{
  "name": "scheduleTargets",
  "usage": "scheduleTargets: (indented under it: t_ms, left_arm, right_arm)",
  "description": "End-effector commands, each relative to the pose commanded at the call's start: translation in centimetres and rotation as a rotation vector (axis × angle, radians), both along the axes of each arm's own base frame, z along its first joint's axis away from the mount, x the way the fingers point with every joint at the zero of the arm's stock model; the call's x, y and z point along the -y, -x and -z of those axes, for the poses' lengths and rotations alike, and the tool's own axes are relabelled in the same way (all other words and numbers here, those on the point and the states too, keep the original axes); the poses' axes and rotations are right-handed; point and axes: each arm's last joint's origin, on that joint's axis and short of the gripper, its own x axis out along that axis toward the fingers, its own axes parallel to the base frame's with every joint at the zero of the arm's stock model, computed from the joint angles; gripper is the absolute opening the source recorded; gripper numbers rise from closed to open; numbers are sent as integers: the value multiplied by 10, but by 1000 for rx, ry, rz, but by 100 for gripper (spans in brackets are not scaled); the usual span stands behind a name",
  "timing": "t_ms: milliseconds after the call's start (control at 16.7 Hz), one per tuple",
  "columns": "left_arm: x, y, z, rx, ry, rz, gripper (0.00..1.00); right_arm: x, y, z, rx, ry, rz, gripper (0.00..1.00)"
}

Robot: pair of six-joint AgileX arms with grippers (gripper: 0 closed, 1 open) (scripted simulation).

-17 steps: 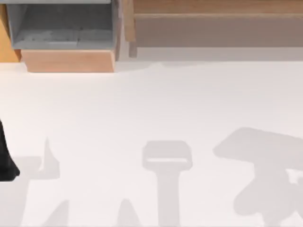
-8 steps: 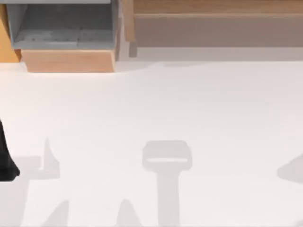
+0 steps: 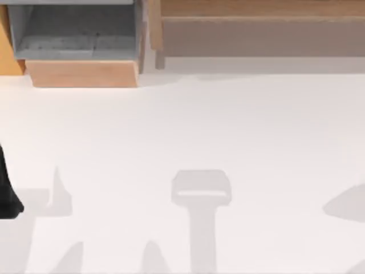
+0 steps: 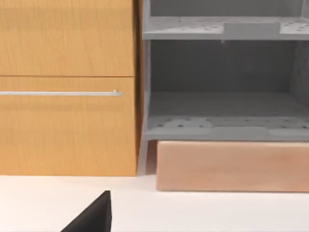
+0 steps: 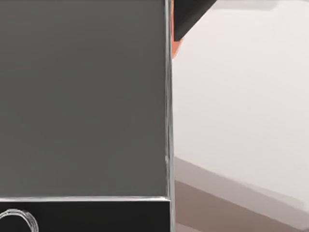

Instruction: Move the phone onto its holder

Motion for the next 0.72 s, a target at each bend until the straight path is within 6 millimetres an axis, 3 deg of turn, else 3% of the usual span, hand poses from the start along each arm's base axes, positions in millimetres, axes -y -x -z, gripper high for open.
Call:
scheduleTargets:
  t_ms: [180, 360, 720]
  left_arm:
    - [0, 0, 0, 0, 0, 0, 100]
    - [0, 0, 0, 0, 0, 0, 100]
    - [0, 0, 0, 0, 0, 0, 100]
  right_arm:
    - [-3, 0, -26, 48, 51, 25, 0]
    - [-7, -2, -31, 48, 36, 51, 0]
    - [-18, -24, 21, -39, -68, 26, 0]
